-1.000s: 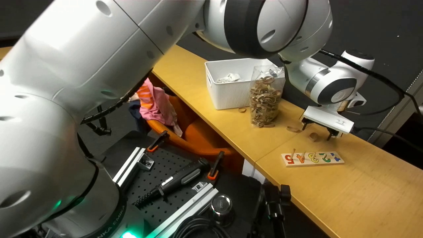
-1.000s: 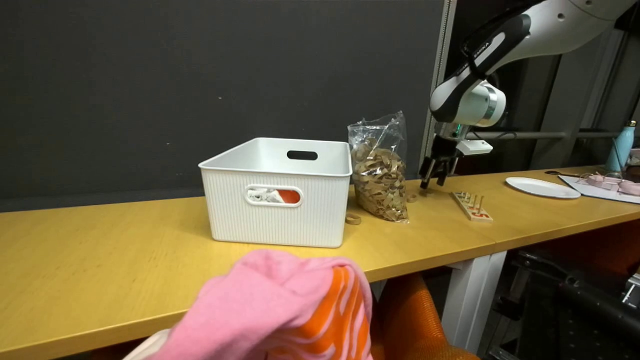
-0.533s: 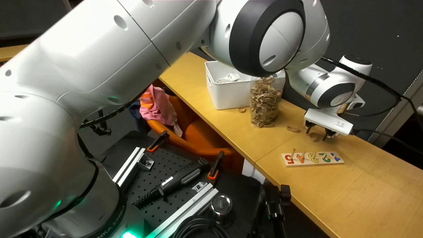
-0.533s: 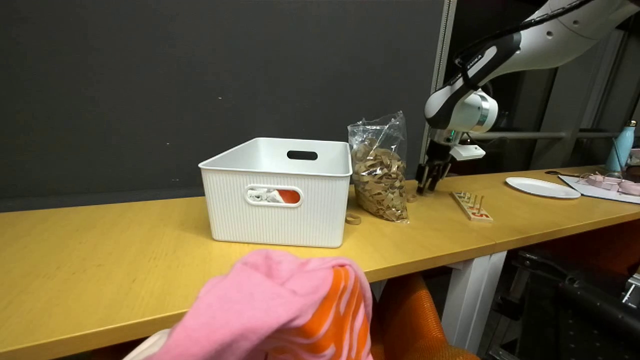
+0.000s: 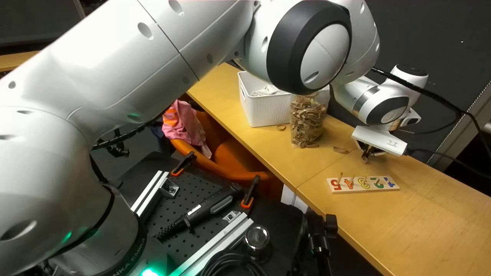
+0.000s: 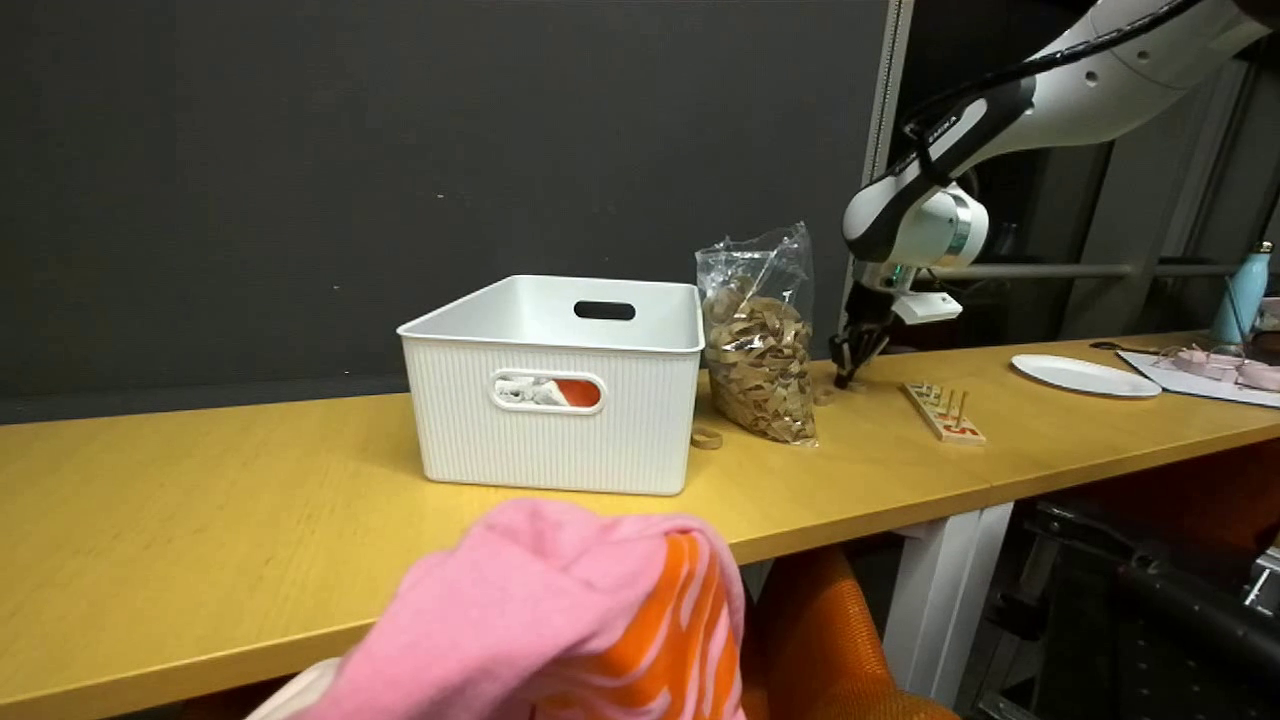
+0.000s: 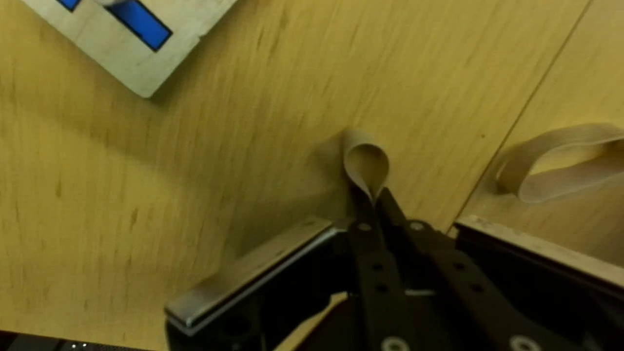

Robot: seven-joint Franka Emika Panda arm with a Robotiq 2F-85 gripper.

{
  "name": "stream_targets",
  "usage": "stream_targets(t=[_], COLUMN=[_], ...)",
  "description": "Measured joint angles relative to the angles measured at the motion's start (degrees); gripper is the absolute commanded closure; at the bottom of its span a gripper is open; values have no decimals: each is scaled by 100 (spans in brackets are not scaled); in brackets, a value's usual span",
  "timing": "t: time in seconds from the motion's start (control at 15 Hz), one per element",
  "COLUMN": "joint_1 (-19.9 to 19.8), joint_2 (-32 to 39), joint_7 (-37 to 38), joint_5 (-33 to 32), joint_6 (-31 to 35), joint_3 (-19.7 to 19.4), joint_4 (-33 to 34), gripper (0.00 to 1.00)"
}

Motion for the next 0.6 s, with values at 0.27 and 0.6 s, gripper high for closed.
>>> stream_targets(t=[0.27,0.6], joint_1=[66,265], joint_2=[-83,-434], joint_7=[0,8], joint_5=[0,0], joint_6=[221,622], joint_3=[52,60], joint_4=[-186,-682], gripper=[99,99])
